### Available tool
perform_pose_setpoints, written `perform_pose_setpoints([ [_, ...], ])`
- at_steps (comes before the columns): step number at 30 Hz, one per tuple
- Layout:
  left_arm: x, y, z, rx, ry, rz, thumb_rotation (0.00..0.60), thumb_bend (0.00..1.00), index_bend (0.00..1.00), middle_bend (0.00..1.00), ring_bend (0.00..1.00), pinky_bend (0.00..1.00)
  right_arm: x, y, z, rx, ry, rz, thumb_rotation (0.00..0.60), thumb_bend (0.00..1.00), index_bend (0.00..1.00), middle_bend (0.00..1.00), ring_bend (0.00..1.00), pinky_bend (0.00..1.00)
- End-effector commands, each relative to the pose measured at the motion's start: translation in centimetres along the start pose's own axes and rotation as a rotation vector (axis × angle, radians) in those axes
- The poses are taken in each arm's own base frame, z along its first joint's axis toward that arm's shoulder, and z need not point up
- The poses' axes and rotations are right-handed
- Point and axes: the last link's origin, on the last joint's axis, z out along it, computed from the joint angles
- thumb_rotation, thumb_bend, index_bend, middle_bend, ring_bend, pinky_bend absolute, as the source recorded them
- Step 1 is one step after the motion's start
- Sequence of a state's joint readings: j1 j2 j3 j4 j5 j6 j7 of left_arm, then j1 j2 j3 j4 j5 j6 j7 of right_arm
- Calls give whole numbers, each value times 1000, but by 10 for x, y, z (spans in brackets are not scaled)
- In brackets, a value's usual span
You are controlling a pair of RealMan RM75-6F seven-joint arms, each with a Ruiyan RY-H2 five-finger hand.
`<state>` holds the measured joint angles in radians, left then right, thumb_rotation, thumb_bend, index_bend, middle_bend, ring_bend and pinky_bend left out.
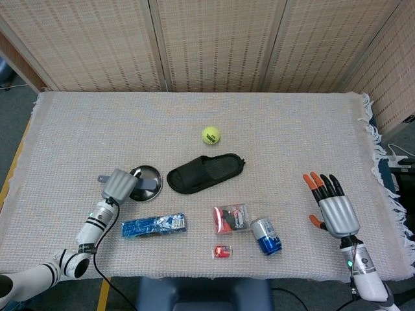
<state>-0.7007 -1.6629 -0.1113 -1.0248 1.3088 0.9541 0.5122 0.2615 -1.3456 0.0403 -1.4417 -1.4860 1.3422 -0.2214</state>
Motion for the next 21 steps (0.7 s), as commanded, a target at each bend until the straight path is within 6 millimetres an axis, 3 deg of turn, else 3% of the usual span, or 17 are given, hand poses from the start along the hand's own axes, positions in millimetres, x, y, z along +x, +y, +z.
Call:
perform_pose_setpoints([
  [1, 0, 0, 0, -2, 3, 1, 600, 378, 340, 399, 705, 1000, 0, 0, 0, 0, -3, -1, 600, 105, 0, 0, 0, 0],
  [11, 4, 1, -1, -7, 31, -10, 600, 382, 448, 533, 706, 1000, -1, -1, 0, 2, -9, 0, 600, 105, 0, 0, 0, 0],
  [18, 9, 1, -3, -5, 67, -56, 600, 506, 519, 635, 706, 1000, -4, -1, 6, 9, -8, -10, 600, 106, 0, 0, 0, 0],
  [21, 13, -2, -3, -7, 72, -77, 600, 504, 521, 638, 706, 1000, -5, -1, 17, 23, -6, -13, 600, 202, 0, 0, 0, 0],
])
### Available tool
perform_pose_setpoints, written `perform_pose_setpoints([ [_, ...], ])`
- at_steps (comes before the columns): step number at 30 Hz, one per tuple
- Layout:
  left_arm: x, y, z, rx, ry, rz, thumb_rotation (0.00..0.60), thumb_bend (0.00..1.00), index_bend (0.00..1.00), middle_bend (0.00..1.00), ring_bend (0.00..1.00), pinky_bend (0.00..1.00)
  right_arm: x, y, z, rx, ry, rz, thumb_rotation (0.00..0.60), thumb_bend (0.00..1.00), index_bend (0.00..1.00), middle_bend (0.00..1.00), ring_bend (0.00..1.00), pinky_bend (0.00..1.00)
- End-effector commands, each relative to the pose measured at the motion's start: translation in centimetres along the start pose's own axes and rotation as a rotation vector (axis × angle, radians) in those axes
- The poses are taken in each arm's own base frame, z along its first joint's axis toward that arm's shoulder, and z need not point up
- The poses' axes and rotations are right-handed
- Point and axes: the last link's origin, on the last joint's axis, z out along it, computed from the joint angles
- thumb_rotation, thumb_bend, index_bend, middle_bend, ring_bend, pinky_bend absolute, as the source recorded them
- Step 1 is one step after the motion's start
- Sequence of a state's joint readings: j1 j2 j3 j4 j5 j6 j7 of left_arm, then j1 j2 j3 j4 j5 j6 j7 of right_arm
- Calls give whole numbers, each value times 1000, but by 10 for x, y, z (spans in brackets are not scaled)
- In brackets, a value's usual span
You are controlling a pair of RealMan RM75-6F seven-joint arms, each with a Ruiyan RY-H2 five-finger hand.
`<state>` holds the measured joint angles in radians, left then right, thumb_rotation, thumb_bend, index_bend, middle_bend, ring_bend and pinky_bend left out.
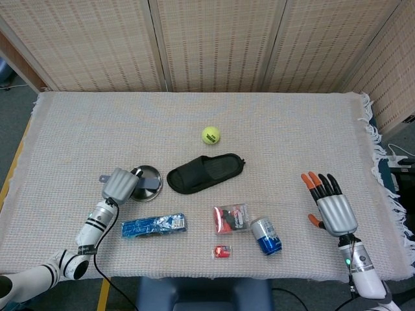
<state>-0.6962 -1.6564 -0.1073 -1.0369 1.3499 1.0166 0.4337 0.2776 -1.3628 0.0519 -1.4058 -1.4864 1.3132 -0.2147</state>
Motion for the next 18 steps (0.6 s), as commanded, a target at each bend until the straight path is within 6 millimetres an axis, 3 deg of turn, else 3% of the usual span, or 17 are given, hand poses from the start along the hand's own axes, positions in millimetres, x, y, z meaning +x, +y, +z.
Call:
perform_pose_setpoints([
  [1, 6, -2, 1, -1, 6, -26, 600, 503, 520, 638, 706, 1000, 0, -2, 15, 25, 6, -5, 600, 281, 0, 0, 0, 0],
  [4, 14, -2, 4, 0, 8, -70, 600, 503, 523, 639, 705, 1000, 5, -6, 42, 75, 8, -24, 600, 476, 0, 0, 0, 0],
  [6, 21, -2, 7, 6, 13, -107, 600, 503, 527, 645, 706, 1000, 9, -15, 66, 137, -8, -37, 600, 537, 16, 0, 0, 0],
  [10, 34, 0, 17, 20, 28, -150, 600, 503, 534, 651, 706, 1000, 2, -34, 111, 234, -90, -63, 600, 580, 132, 33, 0, 41],
  [18, 55, 19, 31, 17, 64, -155, 600, 502, 529, 649, 706, 1000, -30, -77, 163, 317, -162, -117, 600, 636, 226, 95, 0, 46],
])
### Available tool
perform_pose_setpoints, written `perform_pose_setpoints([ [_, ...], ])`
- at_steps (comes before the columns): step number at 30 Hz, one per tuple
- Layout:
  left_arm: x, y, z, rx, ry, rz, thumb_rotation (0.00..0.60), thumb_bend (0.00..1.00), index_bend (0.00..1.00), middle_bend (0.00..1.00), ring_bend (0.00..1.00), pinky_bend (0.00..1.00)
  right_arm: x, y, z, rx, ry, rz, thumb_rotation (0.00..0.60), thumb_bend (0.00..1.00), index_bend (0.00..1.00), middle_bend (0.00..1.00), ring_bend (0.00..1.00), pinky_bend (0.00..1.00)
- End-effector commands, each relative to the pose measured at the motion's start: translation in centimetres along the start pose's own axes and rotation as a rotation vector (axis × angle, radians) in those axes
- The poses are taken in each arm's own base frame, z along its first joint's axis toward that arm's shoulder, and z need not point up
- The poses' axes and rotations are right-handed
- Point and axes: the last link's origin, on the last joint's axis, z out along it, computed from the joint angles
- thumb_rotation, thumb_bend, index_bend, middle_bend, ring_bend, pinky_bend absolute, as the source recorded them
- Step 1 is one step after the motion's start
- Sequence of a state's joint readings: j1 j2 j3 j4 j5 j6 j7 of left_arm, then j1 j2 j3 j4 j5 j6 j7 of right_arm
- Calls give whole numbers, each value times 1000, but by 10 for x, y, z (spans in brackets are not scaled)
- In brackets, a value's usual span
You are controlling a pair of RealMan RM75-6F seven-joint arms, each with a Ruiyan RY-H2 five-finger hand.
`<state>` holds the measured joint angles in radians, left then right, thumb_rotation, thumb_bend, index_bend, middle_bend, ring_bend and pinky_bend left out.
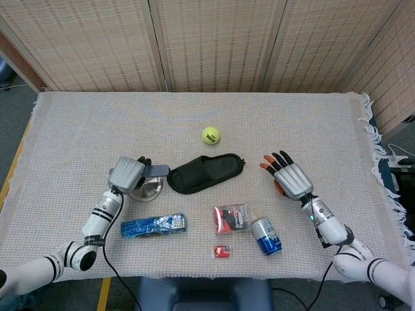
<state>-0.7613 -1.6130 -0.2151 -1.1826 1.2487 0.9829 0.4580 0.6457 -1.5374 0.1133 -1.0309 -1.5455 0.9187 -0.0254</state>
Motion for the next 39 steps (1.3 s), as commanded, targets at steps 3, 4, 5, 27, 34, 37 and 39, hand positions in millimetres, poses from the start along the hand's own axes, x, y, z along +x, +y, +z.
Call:
perform_pose_setpoints([
  [3, 12, 19, 9, -3, 21, -20, 600, 502, 528, 649, 706, 1000, -14, -34, 50, 67, -30, 1, 600, 676, 247, 102, 0, 47],
  [4, 12, 22, 9, -3, 23, -20, 600, 501, 528, 649, 706, 1000, -15, -36, 53, 70, -25, 11, 600, 687, 249, 105, 0, 48],
  [5, 13, 25, 9, -3, 24, -20, 600, 501, 527, 649, 706, 1000, -16, -40, 57, 74, -17, 26, 600, 691, 251, 108, 0, 48],
  [27, 15, 32, 13, 0, 19, -16, 600, 497, 519, 637, 705, 1000, -15, -51, 69, 119, 36, 119, 600, 720, 188, 122, 0, 84],
  [34, 16, 46, 21, -11, 23, -25, 600, 497, 518, 636, 706, 1000, -26, -63, 85, 90, -17, 108, 600, 735, 135, 122, 0, 84],
  [37, 17, 53, 22, -16, 30, -33, 600, 498, 518, 637, 706, 1000, -29, -62, 88, 82, -35, 87, 600, 766, 146, 122, 0, 84],
  [39, 19, 58, 22, -18, 35, -38, 600, 498, 518, 637, 706, 1000, -30, -62, 89, 81, -43, 69, 600, 770, 172, 122, 0, 84],
])
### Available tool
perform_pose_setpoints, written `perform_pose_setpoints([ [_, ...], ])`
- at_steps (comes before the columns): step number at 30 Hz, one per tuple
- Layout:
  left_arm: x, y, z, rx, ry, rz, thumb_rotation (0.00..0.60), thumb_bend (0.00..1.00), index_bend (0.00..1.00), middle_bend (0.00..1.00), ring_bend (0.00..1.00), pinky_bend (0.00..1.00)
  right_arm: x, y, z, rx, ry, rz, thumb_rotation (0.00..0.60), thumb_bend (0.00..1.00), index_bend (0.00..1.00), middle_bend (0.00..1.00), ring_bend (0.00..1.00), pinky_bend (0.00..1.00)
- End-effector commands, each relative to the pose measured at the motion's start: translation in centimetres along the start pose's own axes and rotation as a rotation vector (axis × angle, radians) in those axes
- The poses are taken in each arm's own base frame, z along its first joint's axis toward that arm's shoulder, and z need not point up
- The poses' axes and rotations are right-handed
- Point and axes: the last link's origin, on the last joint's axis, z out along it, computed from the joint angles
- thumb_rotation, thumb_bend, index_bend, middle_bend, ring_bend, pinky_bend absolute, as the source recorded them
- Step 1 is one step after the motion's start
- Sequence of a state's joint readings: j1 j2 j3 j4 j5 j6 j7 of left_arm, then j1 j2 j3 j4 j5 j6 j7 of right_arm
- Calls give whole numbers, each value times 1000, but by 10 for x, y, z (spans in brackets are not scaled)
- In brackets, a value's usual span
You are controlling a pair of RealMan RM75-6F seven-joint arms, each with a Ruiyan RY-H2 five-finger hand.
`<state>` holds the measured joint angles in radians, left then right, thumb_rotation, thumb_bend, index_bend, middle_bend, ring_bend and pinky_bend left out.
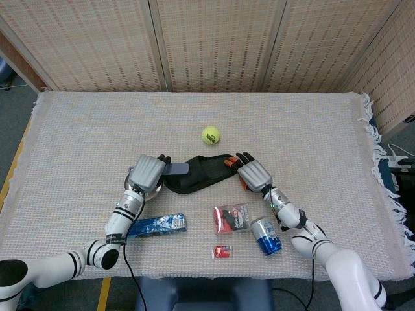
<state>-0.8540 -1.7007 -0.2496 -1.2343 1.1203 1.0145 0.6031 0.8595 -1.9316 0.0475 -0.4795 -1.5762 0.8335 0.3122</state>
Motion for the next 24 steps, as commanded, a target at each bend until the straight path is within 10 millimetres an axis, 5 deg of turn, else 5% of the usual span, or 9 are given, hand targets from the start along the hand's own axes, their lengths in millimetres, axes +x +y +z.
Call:
perform_pose_setpoints([
  [1, 2, 6, 1, -5, 7, -9, 600, 498, 518, 637, 706, 1000, -1, -1, 3, 3, -14, -26, 600, 770, 186, 122, 0, 84],
  [11, -5, 29, 7, -9, 32, 74, 600, 498, 516, 635, 706, 1000, 0, -6, -1, 35, -16, -52, 600, 774, 190, 122, 0, 84],
  [24, -22, 22, 15, 12, 38, 216, 600, 499, 523, 639, 706, 1000, 3, -5, -3, 32, -19, -60, 600, 775, 189, 122, 0, 84],
])
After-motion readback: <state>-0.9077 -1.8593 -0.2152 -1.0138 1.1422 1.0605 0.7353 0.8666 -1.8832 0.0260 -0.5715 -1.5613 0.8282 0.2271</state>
